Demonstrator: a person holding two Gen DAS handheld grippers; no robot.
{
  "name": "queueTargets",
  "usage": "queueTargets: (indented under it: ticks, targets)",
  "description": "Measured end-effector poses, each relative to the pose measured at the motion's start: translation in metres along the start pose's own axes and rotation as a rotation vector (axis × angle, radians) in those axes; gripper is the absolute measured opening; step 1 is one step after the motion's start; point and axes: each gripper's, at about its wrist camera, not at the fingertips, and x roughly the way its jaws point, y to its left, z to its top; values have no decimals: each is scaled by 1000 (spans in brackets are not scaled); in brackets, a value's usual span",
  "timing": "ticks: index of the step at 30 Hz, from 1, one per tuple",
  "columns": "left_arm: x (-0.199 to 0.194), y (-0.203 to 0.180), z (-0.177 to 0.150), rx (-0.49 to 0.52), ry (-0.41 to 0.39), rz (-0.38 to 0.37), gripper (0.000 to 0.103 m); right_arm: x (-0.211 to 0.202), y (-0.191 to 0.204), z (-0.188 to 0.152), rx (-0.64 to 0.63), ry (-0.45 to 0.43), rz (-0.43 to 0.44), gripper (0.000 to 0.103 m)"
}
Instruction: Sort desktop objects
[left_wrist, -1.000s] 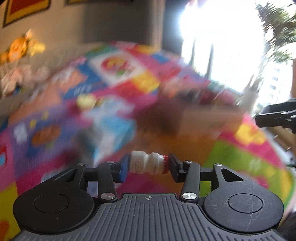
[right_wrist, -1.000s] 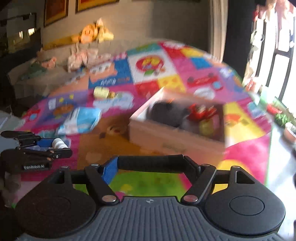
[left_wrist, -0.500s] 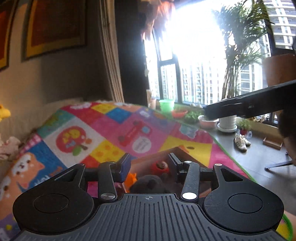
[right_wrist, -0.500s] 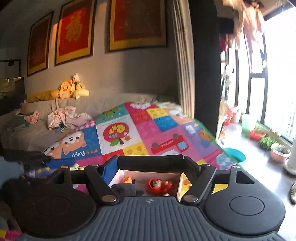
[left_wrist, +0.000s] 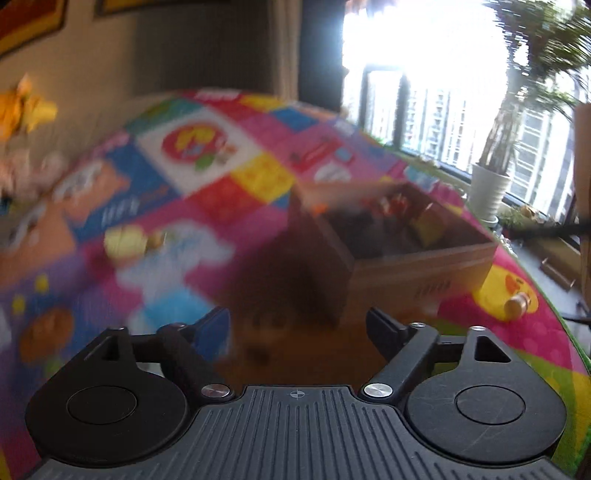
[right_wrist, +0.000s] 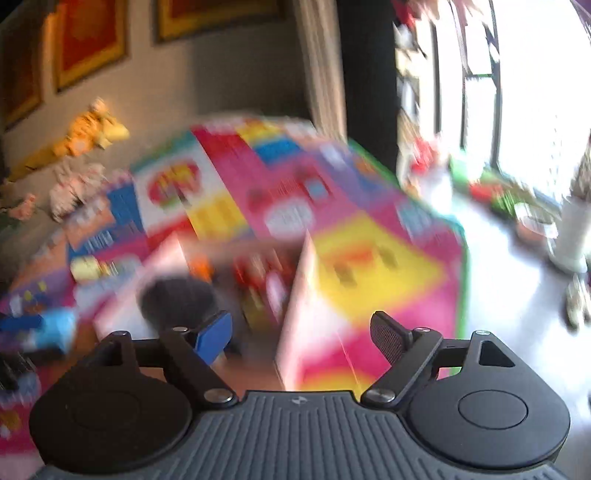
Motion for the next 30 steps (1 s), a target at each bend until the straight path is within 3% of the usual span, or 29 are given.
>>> queueTargets:
  ticks: [5,10,15,19,21,25,30]
  targets:
    - [1,-1,-18,-63,63,-31,88,-5,-1,-57,14,106,18,77]
    - [-15,-30,-29,32,74,-77,95,-1,24,-74,-84,110,-47,75]
    - [-26,-38,-36,43,77,-94,97,9,18,-74,-45,155,-39,42]
    - [-27,-33,-37,21,84,-74,97,-2,18,-68,-36,161,-10,42]
    - [-28,-30,-36,10,85,-75,98,-20,22,-55,-48,128,30,42]
    - [-29,-30,-38,6,78,-80,99,-52,36,-12,-88,-23,50,42]
    - [-30,-25,-41,-3,75,-63,100,-40,50,38,-96,-148,80,45]
